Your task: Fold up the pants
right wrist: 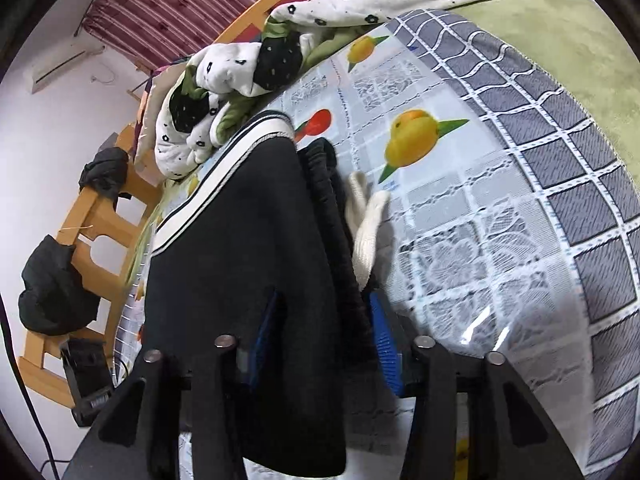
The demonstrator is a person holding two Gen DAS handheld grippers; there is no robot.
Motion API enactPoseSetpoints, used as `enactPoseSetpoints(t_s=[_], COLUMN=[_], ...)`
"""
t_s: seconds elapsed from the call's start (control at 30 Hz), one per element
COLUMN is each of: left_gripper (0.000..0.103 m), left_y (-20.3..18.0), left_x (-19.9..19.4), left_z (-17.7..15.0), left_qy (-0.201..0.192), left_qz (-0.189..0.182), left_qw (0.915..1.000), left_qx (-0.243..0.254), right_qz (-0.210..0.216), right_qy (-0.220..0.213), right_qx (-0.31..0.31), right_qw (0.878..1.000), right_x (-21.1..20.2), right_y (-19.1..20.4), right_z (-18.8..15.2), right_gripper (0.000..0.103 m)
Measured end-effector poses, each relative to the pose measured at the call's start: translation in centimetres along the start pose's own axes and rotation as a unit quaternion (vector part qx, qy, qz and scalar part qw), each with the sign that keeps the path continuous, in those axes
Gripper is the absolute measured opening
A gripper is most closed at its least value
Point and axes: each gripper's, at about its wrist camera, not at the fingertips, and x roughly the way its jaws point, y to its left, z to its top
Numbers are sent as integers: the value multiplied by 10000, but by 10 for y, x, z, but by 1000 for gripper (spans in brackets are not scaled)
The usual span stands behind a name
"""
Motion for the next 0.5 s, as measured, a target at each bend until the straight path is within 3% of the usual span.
enactPoseSetpoints(t_s=[0.13,0.23,0.5], left_gripper=[20,21,26], left_y=[31,61,144], left_x=[-34,-64,-137], left_z=[32,42,36], left_qy=[-71,-122,-116], left_qz=[167,456,1138], left_qw=[9998,9989,9934], left_qx=[-29,-12,-120], right_qz=[-301,-186,-105], right_qy=[-40,86,265], right_qx=[-545,-687,-1103], right_qw=[9981,9974,9935], right_x=[0,18,81], right_y=[60,107,216], right_z=[-16,-33,-73], right_gripper=[23,21,21])
